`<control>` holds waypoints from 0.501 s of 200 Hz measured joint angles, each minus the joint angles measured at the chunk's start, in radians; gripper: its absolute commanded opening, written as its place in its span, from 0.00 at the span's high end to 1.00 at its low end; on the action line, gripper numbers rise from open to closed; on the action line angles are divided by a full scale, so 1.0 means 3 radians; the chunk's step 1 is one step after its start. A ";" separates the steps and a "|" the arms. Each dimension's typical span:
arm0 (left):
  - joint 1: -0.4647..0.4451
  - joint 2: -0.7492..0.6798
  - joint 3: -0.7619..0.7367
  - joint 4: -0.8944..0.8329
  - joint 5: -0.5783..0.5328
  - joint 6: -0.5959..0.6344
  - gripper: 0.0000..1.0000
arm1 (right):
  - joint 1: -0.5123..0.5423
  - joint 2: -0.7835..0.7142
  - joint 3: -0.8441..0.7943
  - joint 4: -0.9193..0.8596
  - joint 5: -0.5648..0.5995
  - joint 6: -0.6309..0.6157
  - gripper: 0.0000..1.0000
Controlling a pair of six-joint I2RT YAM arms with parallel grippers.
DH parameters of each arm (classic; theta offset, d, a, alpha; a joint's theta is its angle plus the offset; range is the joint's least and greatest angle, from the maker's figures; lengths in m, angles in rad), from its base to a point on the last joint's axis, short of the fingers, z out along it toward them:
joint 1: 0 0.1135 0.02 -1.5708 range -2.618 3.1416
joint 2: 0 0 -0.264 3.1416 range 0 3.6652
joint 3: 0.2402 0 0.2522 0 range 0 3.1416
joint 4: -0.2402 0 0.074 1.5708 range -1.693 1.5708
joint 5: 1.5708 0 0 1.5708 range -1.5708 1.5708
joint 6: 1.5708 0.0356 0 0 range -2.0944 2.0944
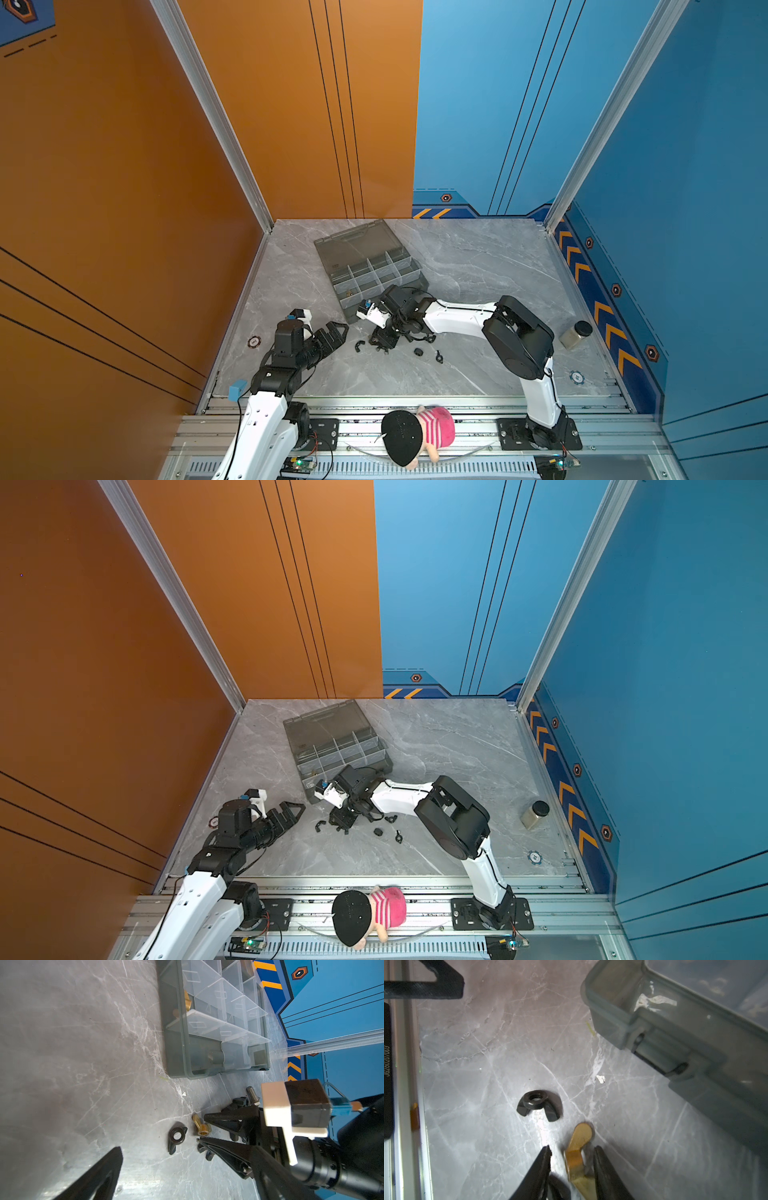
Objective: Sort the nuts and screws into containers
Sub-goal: 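Close the right gripper on a brass wing nut beside the box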
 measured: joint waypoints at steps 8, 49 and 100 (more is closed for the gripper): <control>0.0000 -0.0009 -0.0001 0.0000 0.0000 0.0000 0.02 | 0.0000 0.0000 0.0000 -0.0010 -0.0001 0.0000 0.66; 0.0000 -0.0038 0.0000 -0.0001 0.0000 0.0000 0.02 | 0.0000 0.0000 0.0000 -0.0031 -0.0029 0.0000 0.69; 0.0000 -0.0070 -0.0001 -0.0010 0.0000 0.0000 0.02 | 0.0000 0.0072 0.0033 -0.0039 -0.0074 0.0000 0.77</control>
